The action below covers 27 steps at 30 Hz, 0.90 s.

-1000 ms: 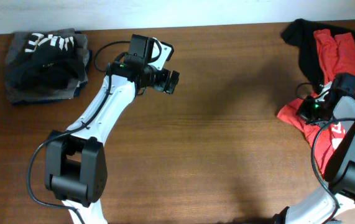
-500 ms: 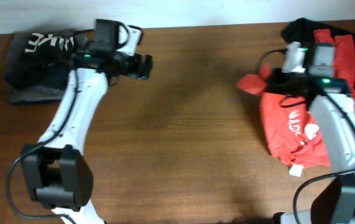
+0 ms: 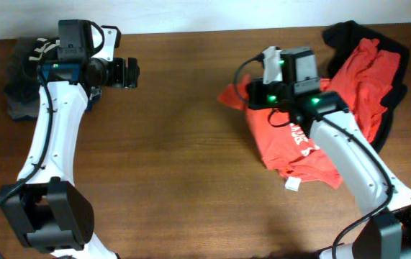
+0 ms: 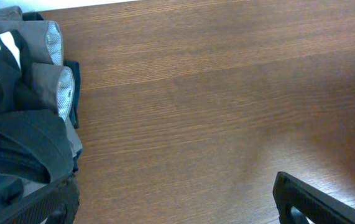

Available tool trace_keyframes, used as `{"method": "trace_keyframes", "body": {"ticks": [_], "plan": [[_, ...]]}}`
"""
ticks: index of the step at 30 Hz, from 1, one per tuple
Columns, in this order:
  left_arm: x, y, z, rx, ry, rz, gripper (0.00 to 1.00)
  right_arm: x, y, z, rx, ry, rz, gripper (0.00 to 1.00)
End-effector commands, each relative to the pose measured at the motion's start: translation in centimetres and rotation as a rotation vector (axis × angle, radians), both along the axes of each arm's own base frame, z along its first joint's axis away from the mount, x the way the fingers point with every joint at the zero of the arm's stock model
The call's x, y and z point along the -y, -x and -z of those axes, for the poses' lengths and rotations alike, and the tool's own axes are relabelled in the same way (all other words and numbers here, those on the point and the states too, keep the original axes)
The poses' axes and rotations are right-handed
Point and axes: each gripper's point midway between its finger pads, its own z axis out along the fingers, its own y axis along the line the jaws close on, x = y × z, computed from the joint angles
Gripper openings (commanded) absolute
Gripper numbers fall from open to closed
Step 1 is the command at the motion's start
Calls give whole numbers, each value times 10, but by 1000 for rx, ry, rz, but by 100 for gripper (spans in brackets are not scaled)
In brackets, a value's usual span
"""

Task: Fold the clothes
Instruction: 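Drag the red T-shirt with the right gripper toward the table center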

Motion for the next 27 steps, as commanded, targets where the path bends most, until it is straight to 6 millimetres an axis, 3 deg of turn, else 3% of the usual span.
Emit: {"method": "trace_keyframes", "body": {"ticks": [1,10,14,15,16,21,27], "plan": [[-4,0,-22,50,-4,-3,99,-31,4,-12,34,-39,-53,4],[-4,0,-22,50,-4,-3,99,-78,17,-27,108,-68,-159,6],[-4,0,-22,50,-4,-3,99,-64,15,-29,99,-62,-131,49],[-4,0,-22,49,-4,-3,99,-45,9,-31,95,-58,-88,61],[-4,0,-22,49,-4,-3,99,-30,5,-33,91,-55,-54,64],[-3,0,-22,49,-1,0,99,63,-10,-28,34,-32,154,66],[5,2,-21,41,6,19,99,211,-4,8,-115,36,525,66]]}}
